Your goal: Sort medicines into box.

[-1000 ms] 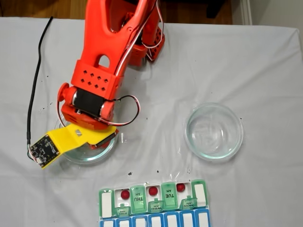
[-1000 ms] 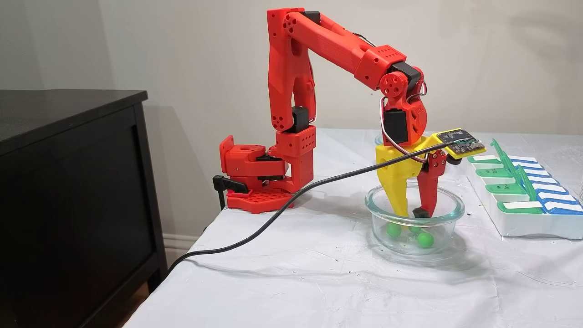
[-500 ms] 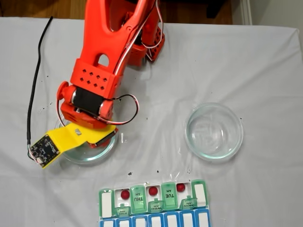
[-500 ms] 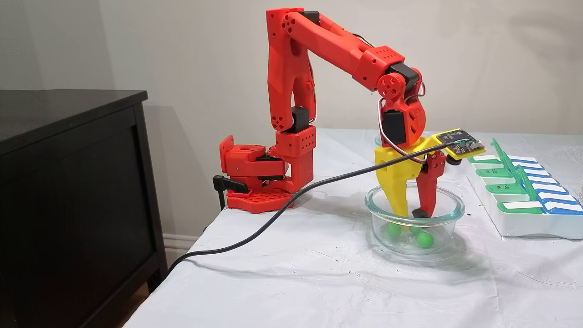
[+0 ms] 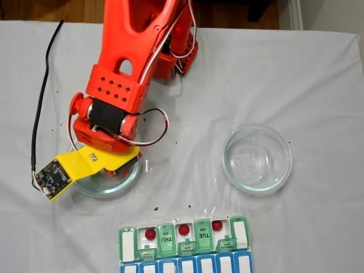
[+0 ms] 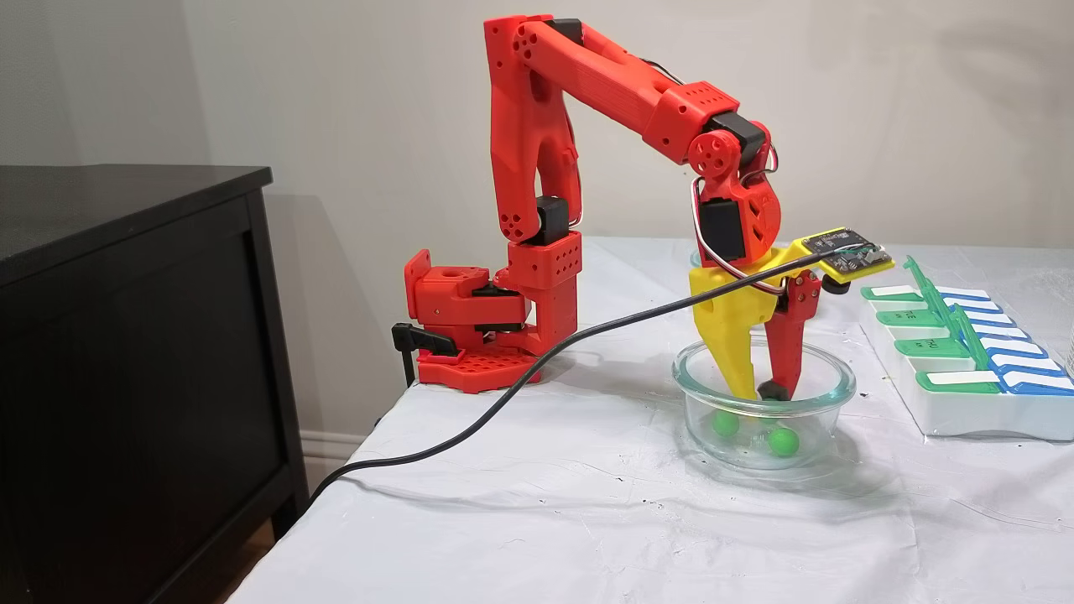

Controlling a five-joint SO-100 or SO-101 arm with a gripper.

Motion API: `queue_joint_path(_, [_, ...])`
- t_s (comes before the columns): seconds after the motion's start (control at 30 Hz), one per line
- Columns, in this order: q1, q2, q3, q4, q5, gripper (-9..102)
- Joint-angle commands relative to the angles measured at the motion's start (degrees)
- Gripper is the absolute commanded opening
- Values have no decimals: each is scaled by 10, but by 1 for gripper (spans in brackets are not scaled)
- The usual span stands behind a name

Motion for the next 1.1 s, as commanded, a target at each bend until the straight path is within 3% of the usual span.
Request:
queue_joint_path(0.0, [-4,78,-6,10,14,0])
queue_joint_path(0.43, [4,242,-47,24,22,0])
queue_joint_path(0.57, [-103,297,-2,-51,193,0])
queue_joint_path(0.73, [-221,302,42,-120,316,0])
queue_joint_path(1.07, [-337,157,24,-292,414,0])
